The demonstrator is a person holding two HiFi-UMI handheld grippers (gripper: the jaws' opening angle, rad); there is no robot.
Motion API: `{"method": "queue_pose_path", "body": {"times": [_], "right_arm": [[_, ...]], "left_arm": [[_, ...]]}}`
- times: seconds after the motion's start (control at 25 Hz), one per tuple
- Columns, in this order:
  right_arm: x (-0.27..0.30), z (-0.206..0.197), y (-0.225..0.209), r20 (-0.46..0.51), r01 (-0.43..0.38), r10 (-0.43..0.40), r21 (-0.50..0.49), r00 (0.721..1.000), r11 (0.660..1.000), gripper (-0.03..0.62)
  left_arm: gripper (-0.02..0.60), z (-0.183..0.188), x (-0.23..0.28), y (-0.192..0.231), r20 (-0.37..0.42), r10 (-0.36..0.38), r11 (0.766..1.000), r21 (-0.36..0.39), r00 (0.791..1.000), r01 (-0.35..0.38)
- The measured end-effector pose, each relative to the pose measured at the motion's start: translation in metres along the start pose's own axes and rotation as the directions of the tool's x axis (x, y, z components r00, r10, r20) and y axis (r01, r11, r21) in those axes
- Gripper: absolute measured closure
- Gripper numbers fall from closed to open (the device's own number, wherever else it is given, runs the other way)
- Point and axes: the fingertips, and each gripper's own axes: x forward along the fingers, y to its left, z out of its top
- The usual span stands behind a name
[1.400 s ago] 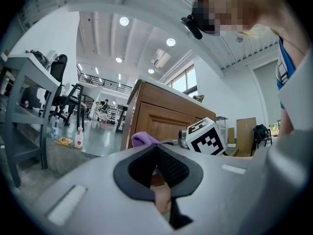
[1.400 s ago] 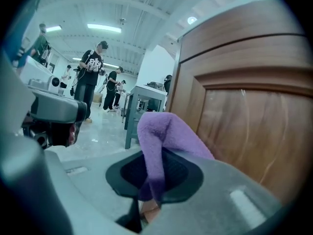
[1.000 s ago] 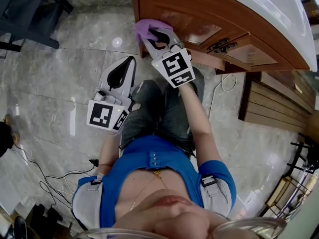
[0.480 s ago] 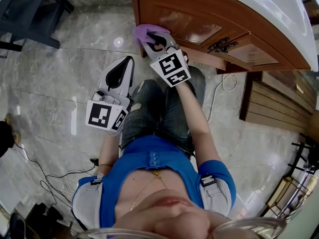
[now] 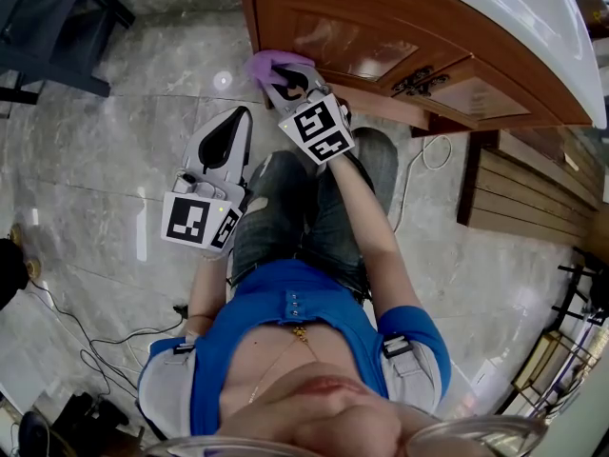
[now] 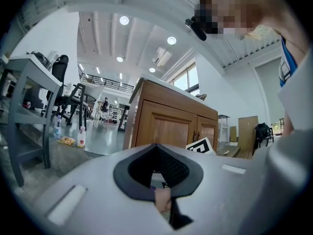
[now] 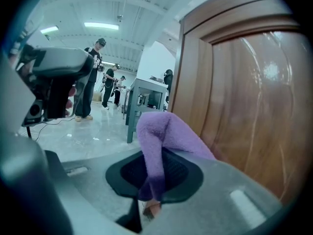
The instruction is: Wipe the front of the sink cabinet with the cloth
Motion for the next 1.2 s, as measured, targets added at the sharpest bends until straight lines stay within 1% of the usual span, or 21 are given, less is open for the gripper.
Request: {"method": "queue_pose_path", "body": {"times": [0.12, 0.32, 0.48, 0.6, 0.88, 1.2], "right_arm": [[0.000, -0.005, 0.000, -0.018, -0.004, 0.003, -0.020, 1.000, 1.000, 0.539], [-0.001, -0.006, 0.000, -0.006, -0.006, 0.006, -0.032, 1.000, 0.999, 0.539], [-0.003, -0.006, -0.001, -0.007, -0.004, 0.003, -0.031, 1.000, 1.000, 0.539], [-0.008, -0.013, -0.004, -0.023, -0.005, 0.004, -0.011, 1.000, 1.000, 0.539], [-0.024, -0.020, -0.018, -0.033, 0.027, -0.026, 0.010, 0.999, 1.000, 0.539], [-0.043, -0.028, -0.033, -0.049, 0.066, -0.064, 0.032, 0.997, 0.997, 0.539]], "left_arm": [[0.581, 0.001, 0.000, 0.000, 0.000, 0.002, 1.000, 0.000, 1.000, -0.002], [0.581, -0.001, 0.004, -0.006, -0.002, -0.009, 1.000, 0.006, 1.000, 0.009], [0.581, -0.003, 0.005, -0.009, -0.007, -0.013, 1.000, 0.005, 1.000, 0.013], [0.581, -0.001, 0.005, -0.011, -0.005, -0.018, 1.000, 0.010, 1.000, 0.018], [0.581, -0.008, 0.008, -0.020, -0.019, -0.041, 0.999, 0.009, 0.999, 0.041], [0.581, -0.013, 0.017, -0.037, -0.031, -0.086, 0.996, 0.011, 0.996, 0.086]]}}
